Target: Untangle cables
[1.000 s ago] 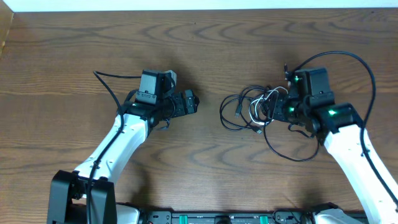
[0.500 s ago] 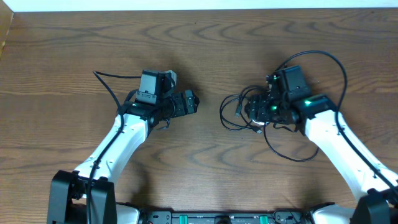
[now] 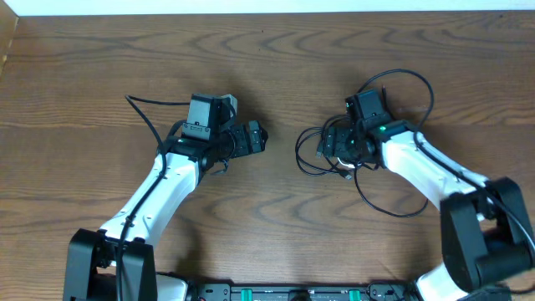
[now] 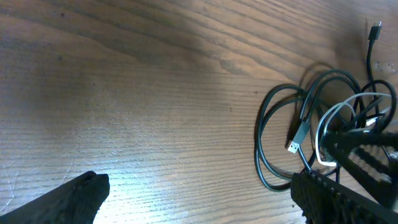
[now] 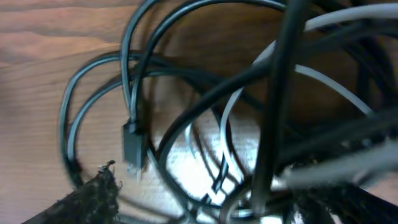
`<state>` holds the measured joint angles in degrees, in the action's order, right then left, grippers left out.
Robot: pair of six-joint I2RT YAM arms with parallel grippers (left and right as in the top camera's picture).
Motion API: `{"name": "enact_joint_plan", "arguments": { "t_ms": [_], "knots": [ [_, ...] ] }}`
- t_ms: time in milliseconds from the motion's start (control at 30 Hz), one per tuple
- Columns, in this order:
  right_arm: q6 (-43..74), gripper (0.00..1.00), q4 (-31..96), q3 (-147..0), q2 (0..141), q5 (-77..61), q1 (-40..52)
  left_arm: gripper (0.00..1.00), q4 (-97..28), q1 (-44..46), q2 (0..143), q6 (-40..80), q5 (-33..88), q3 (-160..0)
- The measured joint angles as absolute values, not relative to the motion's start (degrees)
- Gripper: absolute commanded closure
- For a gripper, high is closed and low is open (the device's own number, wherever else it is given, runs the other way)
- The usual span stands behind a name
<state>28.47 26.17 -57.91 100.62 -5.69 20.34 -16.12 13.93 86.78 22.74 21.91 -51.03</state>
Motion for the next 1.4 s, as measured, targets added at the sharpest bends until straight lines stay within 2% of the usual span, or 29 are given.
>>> {"name": "enact_joint_plan", "arguments": {
  "t_ms": [33,67,100,167,367,533,600,700,767,833,1067,1400],
  "knots": [
    [28.4,0.58,25.6,-57.9,101.3,-5.8,20.3,0.00,-16.1,13.9,86.8,22.7,21.9,-51.0],
    [28.4,0.67,25.1,-57.9,101.9,-6.1,20.3,0.01,-16.1,13.9,86.8,22.7,21.9,-51.0],
    [28.3,0.75,24.7,-57.9,102.3,-6.8,20.3,0.00,-16.1,13.9,86.8,22.7,21.9,-51.0],
    [27.4,0.84,22.8,-57.9,102.7,-9.6,20.3,0.00,-16.1,13.9,86.8,22.7,21.9,-51.0],
    [22.2,0.87,15.4,-57.9,102.6,-20.6,21.2,0.00,-16.1,13.9,86.8,22.7,21.9,-51.0],
    [18.8,0.90,14.0,-57.9,100.1,-24.8,22.1,0.00,-16.1,13.9,86.8,22.7,21.9,-51.0],
    [18.1,0.82,14.0,-57.9,98.0,-25.3,22.1,0.00,-16.1,13.9,86.8,22.7,21.9,-51.0],
    [17.0,0.52,13.8,-57.9,93.3,-25.9,22.1,0.00,-16.1,13.9,86.8,22.7,21.9,-51.0],
    [16.8,0.36,14.1,-57.9,89.1,-26.4,22.1,0.00,-16.1,13.9,86.8,22.7,21.9,-51.0],
    [16.3,0.31,14.7,-58.0,86.7,-26.5,22.2,0.00,-16.1,13.9,86.8,22.7,21.9,-51.0],
    [17.5,0.23,19.8,-58.0,85.0,-17.7,22.5,0.00,-16.1,13.9,86.8,22.7,21.9,-51.0],
    [28.8,0.30,15.0,-58.0,89.4,-9.3,22.4,0.00,-16.1,13.9,86.8,22.7,21.9,-51.0]
  ]
}}
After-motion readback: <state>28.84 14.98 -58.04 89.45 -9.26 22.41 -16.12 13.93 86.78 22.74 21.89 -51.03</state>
